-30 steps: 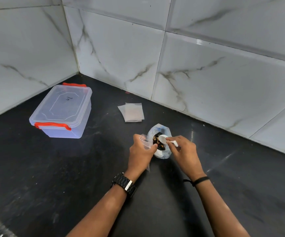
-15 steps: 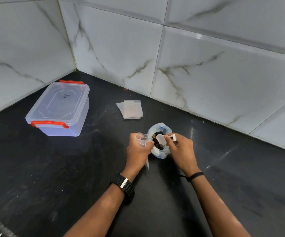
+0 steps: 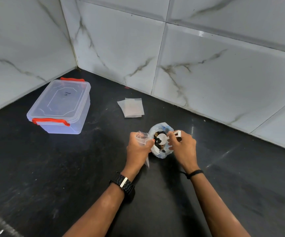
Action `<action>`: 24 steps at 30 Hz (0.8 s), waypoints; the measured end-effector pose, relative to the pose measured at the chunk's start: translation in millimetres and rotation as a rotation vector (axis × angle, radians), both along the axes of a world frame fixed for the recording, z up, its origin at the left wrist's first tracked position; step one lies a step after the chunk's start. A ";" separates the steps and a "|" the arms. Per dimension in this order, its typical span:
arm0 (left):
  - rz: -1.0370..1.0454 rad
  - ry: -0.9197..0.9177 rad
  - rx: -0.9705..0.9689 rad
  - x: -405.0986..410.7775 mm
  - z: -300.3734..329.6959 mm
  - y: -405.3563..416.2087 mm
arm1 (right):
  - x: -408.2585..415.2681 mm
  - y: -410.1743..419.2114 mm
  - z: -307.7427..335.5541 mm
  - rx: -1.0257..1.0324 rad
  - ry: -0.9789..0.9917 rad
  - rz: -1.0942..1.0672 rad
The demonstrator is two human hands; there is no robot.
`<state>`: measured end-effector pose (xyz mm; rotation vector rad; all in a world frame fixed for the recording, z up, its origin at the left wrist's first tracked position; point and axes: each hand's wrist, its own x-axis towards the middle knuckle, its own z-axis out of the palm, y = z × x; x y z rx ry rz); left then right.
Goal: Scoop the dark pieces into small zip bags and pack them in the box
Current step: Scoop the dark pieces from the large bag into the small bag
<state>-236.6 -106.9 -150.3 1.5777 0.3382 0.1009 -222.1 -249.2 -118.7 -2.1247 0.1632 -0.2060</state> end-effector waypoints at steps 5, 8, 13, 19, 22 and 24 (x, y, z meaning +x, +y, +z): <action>-0.004 0.005 -0.038 -0.6 -1.1 0.6 | 0.2 2.7 5.3 -0.008 0.026 0.041; -0.022 0.002 -0.019 0.1 -0.1 2.1 | 3.0 2.8 7.6 0.231 0.089 -0.073; 0.014 -0.093 0.183 -5.5 5.2 10.0 | -1.2 -1.3 18.5 0.369 0.089 -0.109; 0.007 -0.214 0.370 -12.2 17.4 17.6 | -25.1 12.3 53.5 0.265 -0.234 0.072; 0.007 -0.237 0.353 -11.7 23.8 16.9 | -39.9 20.6 59.4 0.025 -0.434 0.262; -0.003 -0.237 0.317 -12.3 27.6 16.5 | -44.1 22.9 55.0 -0.190 -0.470 0.400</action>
